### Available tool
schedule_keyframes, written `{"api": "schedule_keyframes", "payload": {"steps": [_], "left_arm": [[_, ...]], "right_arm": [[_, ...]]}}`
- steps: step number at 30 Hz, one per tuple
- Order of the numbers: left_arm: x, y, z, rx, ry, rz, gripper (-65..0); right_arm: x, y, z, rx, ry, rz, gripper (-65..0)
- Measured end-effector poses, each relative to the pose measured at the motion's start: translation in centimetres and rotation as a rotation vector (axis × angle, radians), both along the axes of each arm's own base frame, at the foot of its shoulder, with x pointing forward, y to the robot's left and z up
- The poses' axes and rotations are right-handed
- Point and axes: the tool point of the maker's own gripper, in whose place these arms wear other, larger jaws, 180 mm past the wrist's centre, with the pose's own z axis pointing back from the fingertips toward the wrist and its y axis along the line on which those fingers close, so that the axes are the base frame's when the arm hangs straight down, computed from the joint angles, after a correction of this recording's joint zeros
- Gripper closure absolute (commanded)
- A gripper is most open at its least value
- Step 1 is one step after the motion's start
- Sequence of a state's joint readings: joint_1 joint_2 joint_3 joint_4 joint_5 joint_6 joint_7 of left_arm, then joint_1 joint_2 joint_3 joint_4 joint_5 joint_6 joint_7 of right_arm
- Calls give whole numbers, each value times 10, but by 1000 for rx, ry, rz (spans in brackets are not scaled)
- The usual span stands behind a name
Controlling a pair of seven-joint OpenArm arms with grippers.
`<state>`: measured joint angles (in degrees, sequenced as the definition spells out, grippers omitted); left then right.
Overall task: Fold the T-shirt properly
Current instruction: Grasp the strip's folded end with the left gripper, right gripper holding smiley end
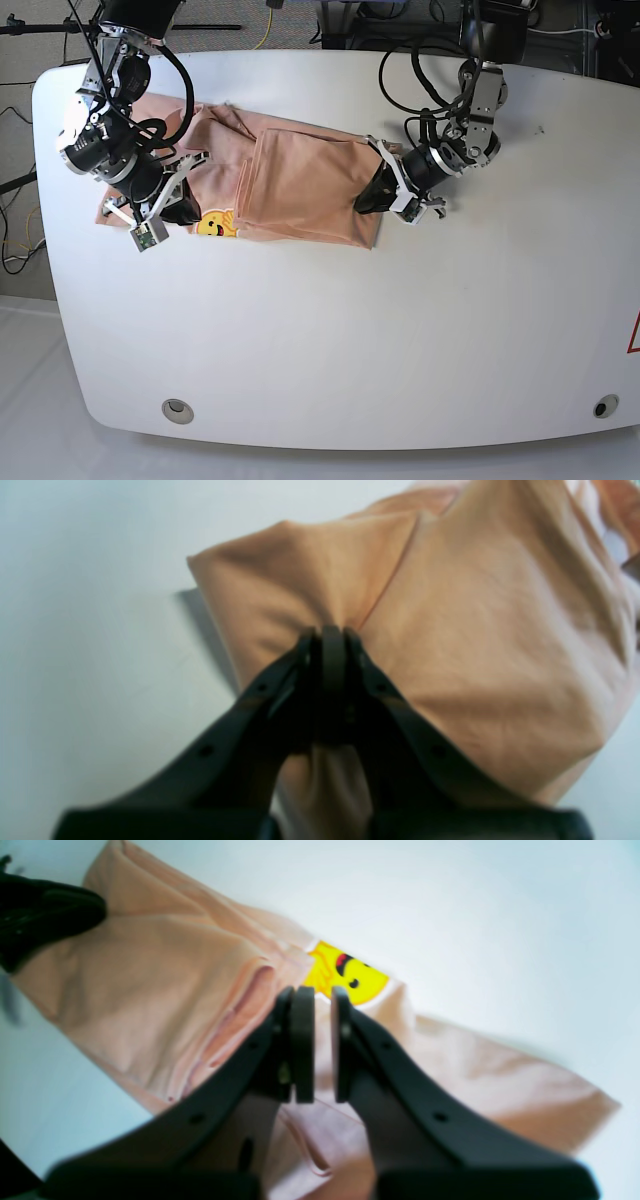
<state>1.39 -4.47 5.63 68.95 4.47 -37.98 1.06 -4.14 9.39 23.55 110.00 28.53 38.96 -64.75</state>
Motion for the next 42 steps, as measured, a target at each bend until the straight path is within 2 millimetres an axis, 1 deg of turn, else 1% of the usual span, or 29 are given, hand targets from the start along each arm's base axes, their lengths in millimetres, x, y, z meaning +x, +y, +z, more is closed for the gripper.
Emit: {"api": "schedule_keyframes", "payload": {"steps": [5, 7, 12, 14, 17, 21, 23, 29, 35, 39, 42], "left_arm": [[3, 5, 3, 89, -26, -23, -13], [5, 11, 5, 121, -38, -17, -13], [12, 35, 6, 175, -46, 35, -13], [15, 41, 6, 186, -46, 51, -13], [17, 50, 6, 194, -45, 75, -13], [18, 57, 6, 195, -42, 98, -13], [17, 61, 6, 202, -40, 99, -13], [12, 77, 4, 218, -42, 111, -13], [9, 77, 2, 216, -38, 113, -13], [9, 76, 3, 211, -43, 117, -13], [9, 76, 3, 211, -42, 117, -13]], "right_arm": [[-8, -15, -4, -7, 16, -48, -58], [-10, -20, -6, -10, 22, -61, -58], [-15, -24, -8, -6, 30, -77, -60], [-19, -29, -10, -5, 38, -94, -71], [-27, -38, -15, -12, 58, -123, -140], [-36, -51, -19, -20, 76, -166, -280], [-39, -56, -20, -22, 81, -180, -319], [-44, -59, -23, -23, 91, -190, -315], [-44, -57, -23, -12, 91, -186, -315], [-47, -50, -36, 42, 123, -199, -315], [-49, -38, -46, 130, 156, -187, -315]]}}
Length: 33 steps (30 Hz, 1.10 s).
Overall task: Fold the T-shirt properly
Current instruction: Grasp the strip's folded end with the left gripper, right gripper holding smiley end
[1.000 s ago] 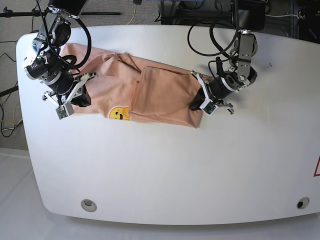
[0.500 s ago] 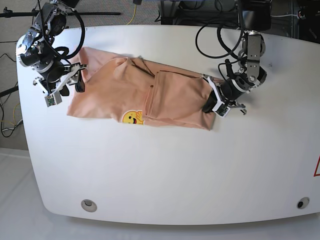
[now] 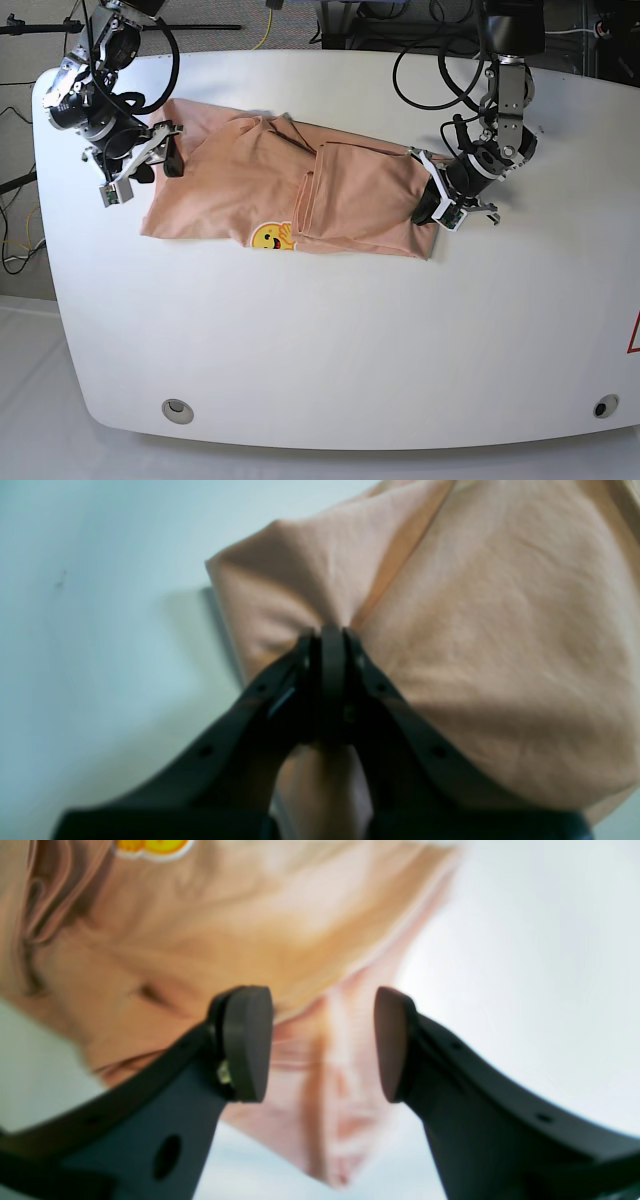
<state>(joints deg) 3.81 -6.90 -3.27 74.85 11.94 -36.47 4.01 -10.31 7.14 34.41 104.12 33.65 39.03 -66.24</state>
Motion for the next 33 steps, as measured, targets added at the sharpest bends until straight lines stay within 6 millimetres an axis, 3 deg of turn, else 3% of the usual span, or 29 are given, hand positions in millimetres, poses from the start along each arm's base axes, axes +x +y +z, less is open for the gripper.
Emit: {"api": "schedule_keyframes", "payload": {"steps": [9, 22, 33], "left_arm": [[-1, 0, 0, -2, 0, 0, -13], [-1, 0, 0, -3, -1, 0, -13], [-1, -1, 0, -3, -1, 0, -13]], "right_arm": [[4, 10, -21, 206, 35, -27, -315], [20, -8, -26, 229, 5, -74, -315], [21, -27, -24, 193, 1, -84, -315]]}}
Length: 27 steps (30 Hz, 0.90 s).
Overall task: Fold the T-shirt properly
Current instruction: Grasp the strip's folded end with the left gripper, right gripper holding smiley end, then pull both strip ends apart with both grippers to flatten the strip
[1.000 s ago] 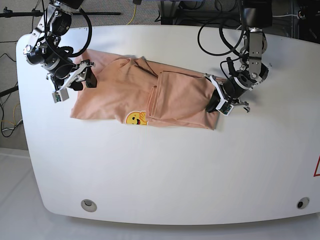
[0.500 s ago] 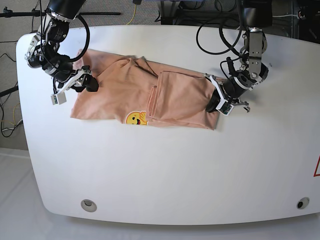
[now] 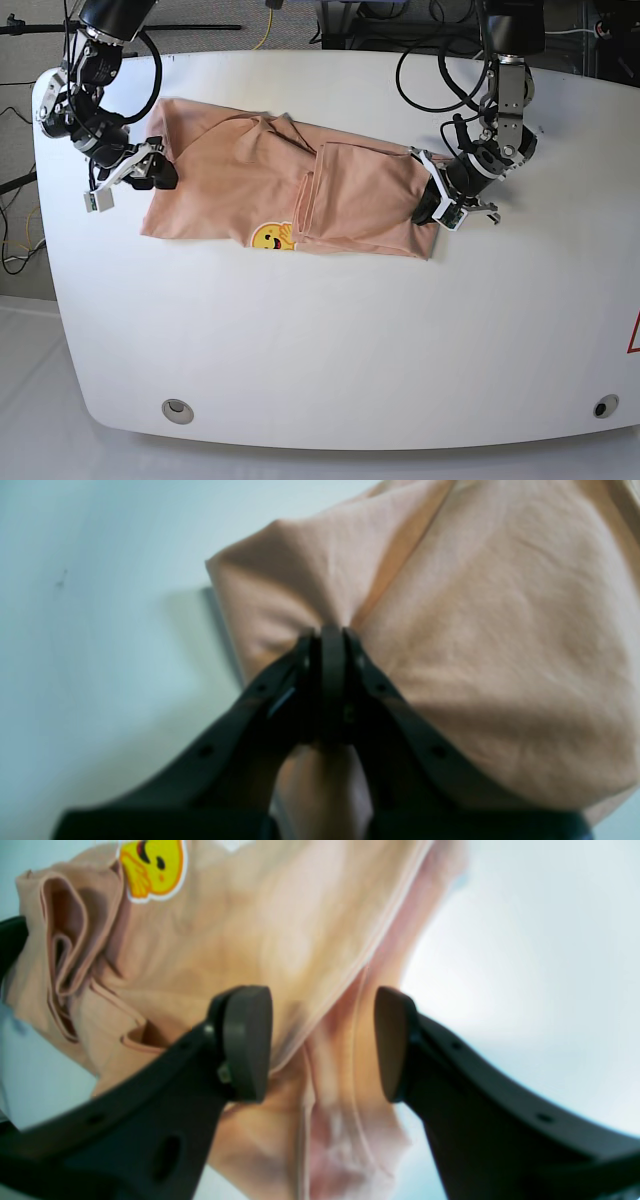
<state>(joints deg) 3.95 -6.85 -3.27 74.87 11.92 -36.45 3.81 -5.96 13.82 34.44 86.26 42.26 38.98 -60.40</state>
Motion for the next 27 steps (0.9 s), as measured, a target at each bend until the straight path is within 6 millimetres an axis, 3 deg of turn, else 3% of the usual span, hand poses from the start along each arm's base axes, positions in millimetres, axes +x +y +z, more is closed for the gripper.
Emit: {"api": "schedule_keyframes", "payload": {"steps": [5, 10, 27], "left_arm": [[0, 0, 0, 1, 0, 0, -13], [0, 0, 0, 1, 0, 0, -13], [-1, 0, 0, -1, 0, 0, -13]], "right_arm": [[-8, -5, -11, -59, 48, 3, -315], [-16, 2, -24, -81, 88, 9, -315], [-17, 9, -31, -114, 89, 11, -315]]}}
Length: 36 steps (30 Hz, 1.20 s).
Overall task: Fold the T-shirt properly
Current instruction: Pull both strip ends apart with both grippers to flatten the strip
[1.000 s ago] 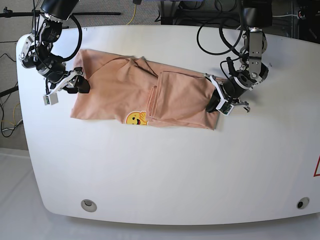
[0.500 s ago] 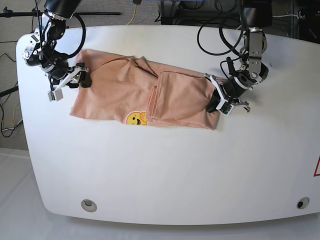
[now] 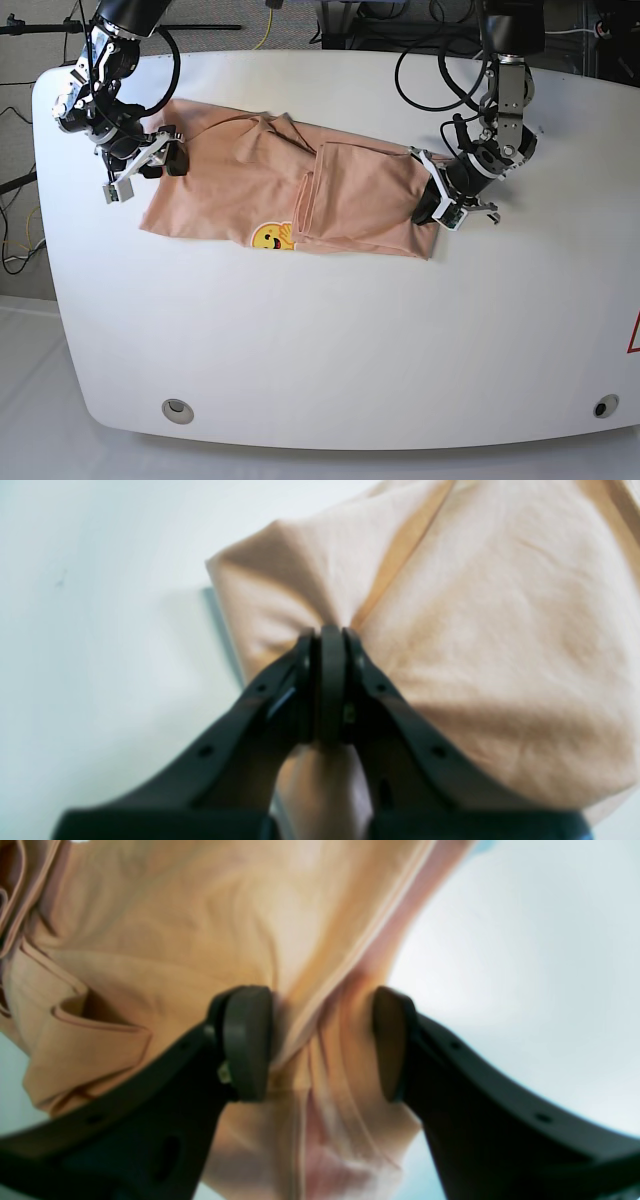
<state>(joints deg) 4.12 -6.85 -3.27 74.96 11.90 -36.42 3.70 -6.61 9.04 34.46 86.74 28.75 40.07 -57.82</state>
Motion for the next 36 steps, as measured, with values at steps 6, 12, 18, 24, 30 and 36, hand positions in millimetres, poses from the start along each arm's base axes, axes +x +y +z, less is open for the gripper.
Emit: {"api": "schedule_keyframes", "payload": {"steps": [6, 12, 18, 24, 30, 36], "left_arm": [[-2, 1, 1, 10, -1, 3, -13], [-2, 1, 1, 16, 1, 2, -13], [-2, 1, 1, 15, 1, 2, -13], [-2, 1, 1, 15, 1, 2, -13], [-2, 1, 1, 15, 0, 2, -13], [-2, 0, 1, 12, 1, 3, -13]], "right_arm": [[1, 9, -1, 18, -6, 1, -312], [6, 32, -1, 51, -15, 47, -310], [6, 40, -2, 56, -14, 70, -286], [5, 40, -4, 45, -2, 79, -8], [5, 42, -4, 48, -1, 81, 0], [10, 40, -1, 36, 4, 90, 0]]}}
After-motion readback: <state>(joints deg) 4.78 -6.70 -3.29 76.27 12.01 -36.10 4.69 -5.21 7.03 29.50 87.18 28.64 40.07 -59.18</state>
